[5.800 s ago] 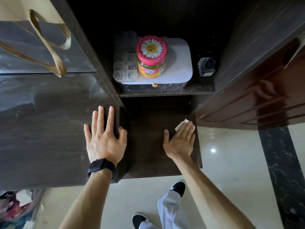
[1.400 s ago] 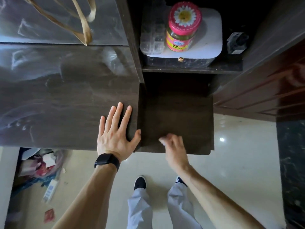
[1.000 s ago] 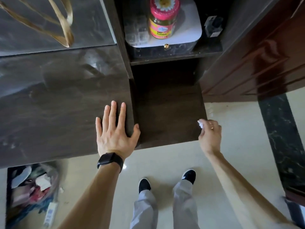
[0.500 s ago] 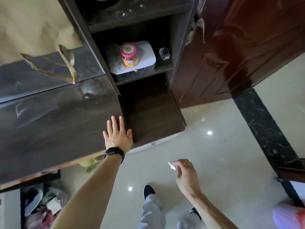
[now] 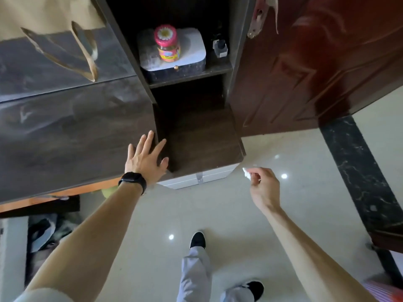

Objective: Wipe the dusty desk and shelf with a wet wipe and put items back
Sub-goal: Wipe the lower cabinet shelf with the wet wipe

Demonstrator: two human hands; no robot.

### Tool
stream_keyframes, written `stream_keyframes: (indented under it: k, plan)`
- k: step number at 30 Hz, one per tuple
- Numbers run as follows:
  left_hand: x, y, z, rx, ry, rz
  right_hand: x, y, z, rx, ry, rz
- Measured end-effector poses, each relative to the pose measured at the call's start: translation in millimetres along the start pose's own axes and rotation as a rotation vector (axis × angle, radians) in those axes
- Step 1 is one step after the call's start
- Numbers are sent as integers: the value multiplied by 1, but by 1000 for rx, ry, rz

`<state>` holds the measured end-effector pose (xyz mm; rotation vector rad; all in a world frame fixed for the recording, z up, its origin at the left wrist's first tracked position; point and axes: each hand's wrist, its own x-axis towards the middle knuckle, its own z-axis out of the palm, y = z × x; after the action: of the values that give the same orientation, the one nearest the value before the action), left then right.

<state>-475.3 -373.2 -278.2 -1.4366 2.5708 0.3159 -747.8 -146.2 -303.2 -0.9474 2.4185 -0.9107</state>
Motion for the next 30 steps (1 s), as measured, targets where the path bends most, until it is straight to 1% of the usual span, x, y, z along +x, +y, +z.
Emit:
stream_keyframes:
  k: [1,3,6,8,9,10,11,12,13,14,15,16,18,20,21,23,24,25,26,27,28,29,30]
  plan:
    - [-2,0,-4,16,75,59,10,-3,-1,-4,9,9]
    - [-9,2,-9,19,166,130,28,-4,2,-20,32,33]
    - [-1,-3,-3,10,180,131,65,-2,42,-32,67,138]
    - [1,-5,0,21,171,115,67,-9,74,-102,88,226]
    - [3,-6,0,32,172,115,59,-16,92,-154,96,222]
    - [4,-6,0,42,172,120,46,-27,110,-188,57,170]
    - [4,-7,-1,44,164,122,26,-40,128,-219,-61,59]
    - [4,-7,-2,42,150,121,5,-55,144,-242,-266,-62]
    - [3,-7,-3,39,136,117,-18,-69,157,-252,-500,-131]
    - [3,-7,-5,34,121,118,-37,-79,165,-264,-697,-158]
    - [4,-7,-6,31,110,123,-48,-82,166,-259,-778,-176]
    - [4,-6,-6,31,101,125,-48,-84,161,-216,-731,-169]
    - [6,-8,-7,27,91,120,-19,-76,140,-164,-491,-111]
    - [6,-7,-8,18,82,121,30,-59,108,-219,-227,-58]
    - [5,-7,-7,11,87,124,57,-48,92,-241,-119,16]
    - [6,-8,-2,16,101,126,96,-24,73,-261,53,229]
    - [6,-9,0,19,111,125,100,-14,75,-263,118,312]
    - [6,-9,1,17,123,126,93,-9,83,-267,155,347]
    - [5,-9,2,10,132,129,76,-7,94,-262,156,327]
    - [5,-9,2,2,132,135,51,-7,105,-251,87,272]
    - [5,-9,2,-1,128,140,23,-7,114,-248,-55,220]
    - [5,-10,1,4,124,140,-8,-7,120,-246,-243,202]
    - [5,-9,-1,12,122,142,-41,-5,122,-233,-389,224]
